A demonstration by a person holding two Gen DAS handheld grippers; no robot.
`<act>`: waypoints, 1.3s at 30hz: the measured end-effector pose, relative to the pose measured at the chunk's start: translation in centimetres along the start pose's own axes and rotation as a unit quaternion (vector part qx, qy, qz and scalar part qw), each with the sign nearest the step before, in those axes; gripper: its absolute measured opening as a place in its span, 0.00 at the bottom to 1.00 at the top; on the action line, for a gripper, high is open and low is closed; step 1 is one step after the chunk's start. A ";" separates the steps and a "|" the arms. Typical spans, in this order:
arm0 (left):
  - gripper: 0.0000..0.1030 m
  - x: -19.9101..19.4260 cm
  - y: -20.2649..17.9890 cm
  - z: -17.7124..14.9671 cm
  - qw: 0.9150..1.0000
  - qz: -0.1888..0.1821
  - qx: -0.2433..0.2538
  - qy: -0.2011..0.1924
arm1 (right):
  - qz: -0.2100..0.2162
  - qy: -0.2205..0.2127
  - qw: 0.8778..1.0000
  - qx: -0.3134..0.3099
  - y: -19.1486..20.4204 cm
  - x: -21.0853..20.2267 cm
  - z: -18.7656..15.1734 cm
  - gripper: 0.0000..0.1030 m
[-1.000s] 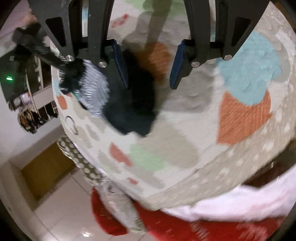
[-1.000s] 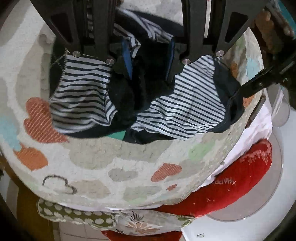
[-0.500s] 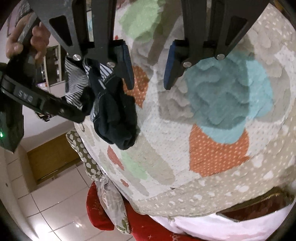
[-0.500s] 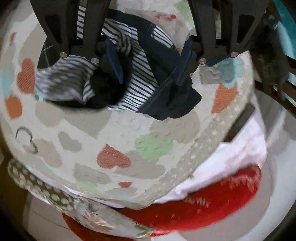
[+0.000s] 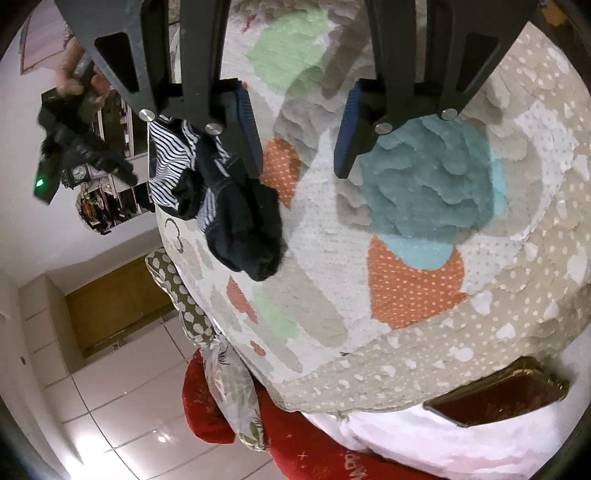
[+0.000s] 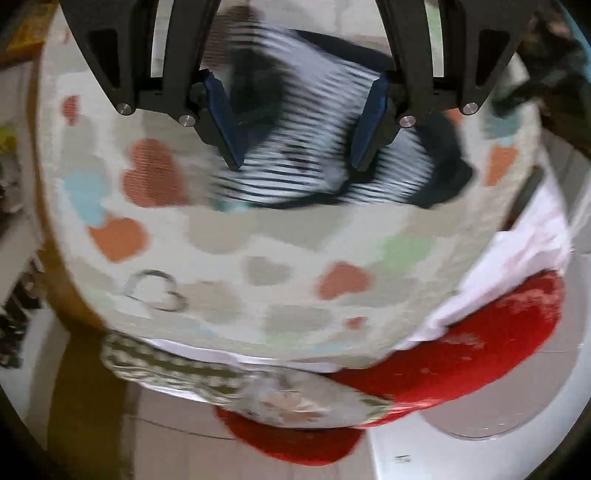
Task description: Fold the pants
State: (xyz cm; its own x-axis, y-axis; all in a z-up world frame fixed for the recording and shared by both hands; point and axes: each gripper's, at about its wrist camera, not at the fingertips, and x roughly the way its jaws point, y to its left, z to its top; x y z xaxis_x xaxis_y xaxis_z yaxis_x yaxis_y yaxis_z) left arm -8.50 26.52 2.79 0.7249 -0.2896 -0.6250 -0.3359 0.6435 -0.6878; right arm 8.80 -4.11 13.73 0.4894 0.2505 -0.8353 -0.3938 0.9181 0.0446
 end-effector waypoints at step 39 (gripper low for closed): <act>0.43 1.6 -3.5 -2.3 0.997 0.024 0.057 0.035 | 0.040 0.028 0.998 0.046 -2.3 4.8 -2.7 0.22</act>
State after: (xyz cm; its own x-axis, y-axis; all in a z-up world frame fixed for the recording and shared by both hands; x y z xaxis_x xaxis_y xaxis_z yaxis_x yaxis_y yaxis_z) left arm -7.55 22.15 3.31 0.6646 -0.3029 -0.6830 -0.2961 0.7326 -0.6129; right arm 9.95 -5.81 8.11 0.4148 0.3088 -0.8559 -0.3557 0.9208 0.1599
